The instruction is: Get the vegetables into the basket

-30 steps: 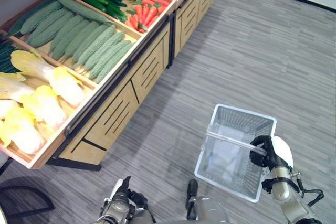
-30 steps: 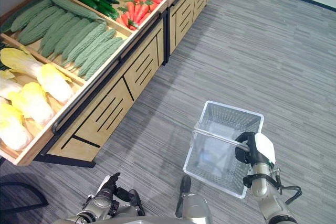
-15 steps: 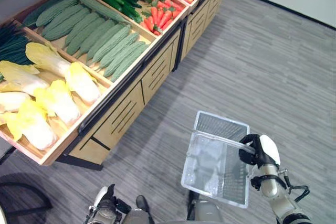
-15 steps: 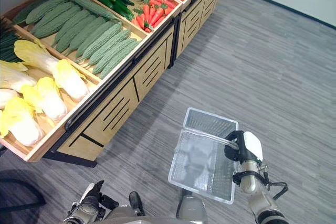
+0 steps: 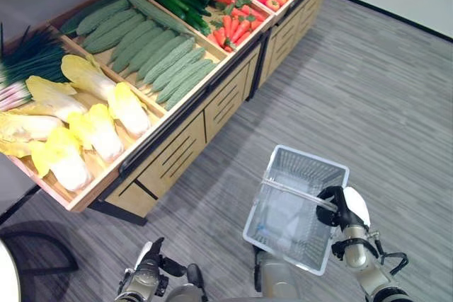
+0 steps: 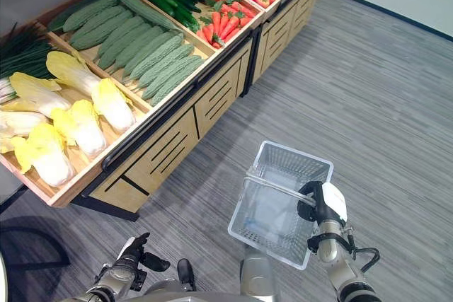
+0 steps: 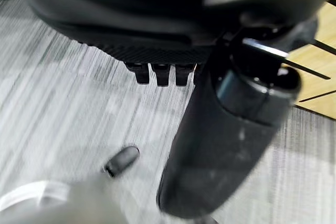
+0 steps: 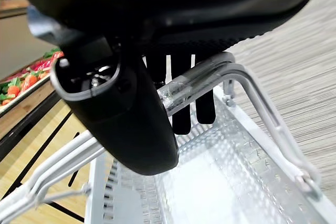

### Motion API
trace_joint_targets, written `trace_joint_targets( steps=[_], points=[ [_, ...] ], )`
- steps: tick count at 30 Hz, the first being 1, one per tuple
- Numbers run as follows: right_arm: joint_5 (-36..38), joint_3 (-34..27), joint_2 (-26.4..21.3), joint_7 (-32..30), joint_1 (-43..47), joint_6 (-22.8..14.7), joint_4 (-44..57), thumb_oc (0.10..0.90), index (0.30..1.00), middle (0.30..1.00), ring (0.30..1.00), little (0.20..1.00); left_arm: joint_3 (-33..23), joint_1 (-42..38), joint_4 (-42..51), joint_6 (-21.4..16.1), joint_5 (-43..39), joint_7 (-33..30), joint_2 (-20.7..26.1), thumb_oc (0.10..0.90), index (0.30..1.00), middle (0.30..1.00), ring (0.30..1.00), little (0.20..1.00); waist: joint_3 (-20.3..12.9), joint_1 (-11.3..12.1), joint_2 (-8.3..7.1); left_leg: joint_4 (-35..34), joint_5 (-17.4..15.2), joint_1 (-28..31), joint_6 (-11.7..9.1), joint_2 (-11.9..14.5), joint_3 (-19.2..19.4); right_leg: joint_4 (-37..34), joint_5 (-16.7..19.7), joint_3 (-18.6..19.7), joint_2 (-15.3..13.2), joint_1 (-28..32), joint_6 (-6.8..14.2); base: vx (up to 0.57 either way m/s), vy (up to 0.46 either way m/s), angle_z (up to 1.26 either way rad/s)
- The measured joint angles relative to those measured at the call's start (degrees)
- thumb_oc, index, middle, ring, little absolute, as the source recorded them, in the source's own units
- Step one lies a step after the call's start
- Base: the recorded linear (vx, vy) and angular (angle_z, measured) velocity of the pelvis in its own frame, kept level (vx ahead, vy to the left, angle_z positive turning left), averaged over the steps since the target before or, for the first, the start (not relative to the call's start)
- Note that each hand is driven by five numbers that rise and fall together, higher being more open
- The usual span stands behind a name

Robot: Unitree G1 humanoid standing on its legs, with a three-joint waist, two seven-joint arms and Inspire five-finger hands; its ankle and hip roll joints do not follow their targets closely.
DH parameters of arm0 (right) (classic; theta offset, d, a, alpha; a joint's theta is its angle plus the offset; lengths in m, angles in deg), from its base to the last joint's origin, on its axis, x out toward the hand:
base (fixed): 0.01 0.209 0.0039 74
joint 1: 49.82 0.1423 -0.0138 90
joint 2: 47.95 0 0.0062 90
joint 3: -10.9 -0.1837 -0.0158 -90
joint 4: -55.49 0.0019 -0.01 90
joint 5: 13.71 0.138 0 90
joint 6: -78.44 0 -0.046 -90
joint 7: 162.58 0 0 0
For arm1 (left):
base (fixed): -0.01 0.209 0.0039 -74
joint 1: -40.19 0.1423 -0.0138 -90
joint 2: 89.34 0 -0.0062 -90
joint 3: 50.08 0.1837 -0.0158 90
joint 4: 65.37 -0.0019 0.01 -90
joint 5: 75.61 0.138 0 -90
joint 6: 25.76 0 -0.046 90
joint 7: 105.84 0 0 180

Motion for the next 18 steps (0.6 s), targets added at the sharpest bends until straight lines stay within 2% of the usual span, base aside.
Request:
trace_joint_targets(
  steps=[1,2,3,4,7,10,12,15,18],
  points=[
    [0.0,0.0,-0.7,0.1,0.4,0.1,0.0,0.4,0.3,0.3,0.3,0.3,0.0,0.3,0.5,-0.4,-0.1,1.2,-0.6,0.9,1.0,1.0,1.0,1.0,0.2,-0.3,1.29,0.3,0.6,0.5,0.0,0.9,-0.2,0.2,0.1,-0.3,1.0,0.6,-0.6,0.12,-0.1,0.31],
    [0.0,0.0,-1.3,0.1,0.9,0.4,0.0,0.4,0.3,0.3,0.3,0.3,-0.1,0.3,0.5,-0.6,-0.1,2.0,-1.6,0.9,1.0,1.0,1.0,1.0,0.1,-0.4,2.65,0.3,1.1,1.2,-1.0,1.8,-0.5,0.8,-0.2,-0.6,2.2,1.2,-2.4,0.24,-0.307,0.16],
    [0.0,0.0,-1.8,0.2,1.2,0.6,0.0,0.4,0.3,0.3,0.3,0.3,-0.1,0.3,0.6,-0.6,-0.1,2.4,-2.4,0.9,1.0,1.0,1.0,1.0,0.2,-0.4,2.66,0.4,1.4,1.8,-1.3,2.5,-0.6,1.0,0.2,-1.6,2.7,1.8,-3.8,0.18,-0.248,0.14],
    [0.0,-0.2,-2.2,0.2,1.3,0.6,0.0,0.4,0.3,0.3,0.3,0.3,-0.3,0.3,0.6,-1.0,-0.1,2.8,-3.1,0.9,1.0,1.0,1.0,1.0,0.0,-0.7,3.44,1.0,2.3,1.8,-1.6,3.2,-0.6,1.0,-1.2,-2.3,3.1,2.6,-3.5,0.18,-0.248,0.26],
    [0.0,-1.2,-3.6,0.4,1.6,0.8,0.3,0.4,0.3,0.3,0.3,0.3,-1.3,-0.9,0.8,-2.1,-1.1,3.4,-4.0,0.9,1.0,1.0,1.0,1.0,0.3,-0.7,3.44,1.8,2.2,1.8,-2.5,4.7,-0.9,1.1,-2.4,-4.2,4.5,3.6,-4.6,0.13,-0.232,0.25],
    [-0.3,-2.8,-4.3,0.6,0.5,1.0,1.1,0.4,0.3,0.3,0.3,0.3,-2.9,-2.0,-0.8,-2.0,-1.2,3.6,-3.9,0.9,1.0,1.0,1.0,1.0,0.3,-0.6,3.27,4.1,2.2,0.4,-3.5,6.0,-3.2,1.9,-4.0,-6.1,4.6,4.0,-5.4,0.1,-0.266,0.31],
    [-0.5,-3.7,-5.1,0.7,-0.2,1.0,1.6,0.4,0.3,0.3,0.3,0.3,-2.9,-2.0,-2.1,-1.6,-1.2,3.4,-3.5,0.9,1.0,1.0,1.0,1.0,0.4,-0.5,3.88,4.5,2.7,-0.4,-4.1,6.6,-4.0,2.4,-4.7,-7.1,5.1,3.8,-6.2,0.08,-0.238,0.25],
    [-0.5,-3.6,-5.3,1.2,-0.4,1.0,1.6,0.4,0.3,0.3,0.3,0.3,-2.8,-0.6,-2.9,-0.8,-1.1,2.9,-3.8,0.9,1.0,1.0,1.0,1.0,0.4,-0.2,4.08,5.5,4.8,-2.0,-6.2,7.2,-5.7,2.4,-5.4,-8.9,5.5,3.8,-7.0,0.08,-0.19,0.25],
    [-0.5,-3.6,-5.3,1.4,-0.4,0.9,1.8,0.4,0.3,0.3,0.3,0.3,-2.5,-0.5,-2.2,-0.7,-1.1,3.2,-4.2,0.9,1.0,1.0,1.0,1.0,0.3,0.0,4.21,4.4,7.4,-2.0,-6.7,7.2,-5.9,1.2,-5.4,-9.9,5.4,4.5,-7.1,0.05,-0.079,0.22]
  ],
)
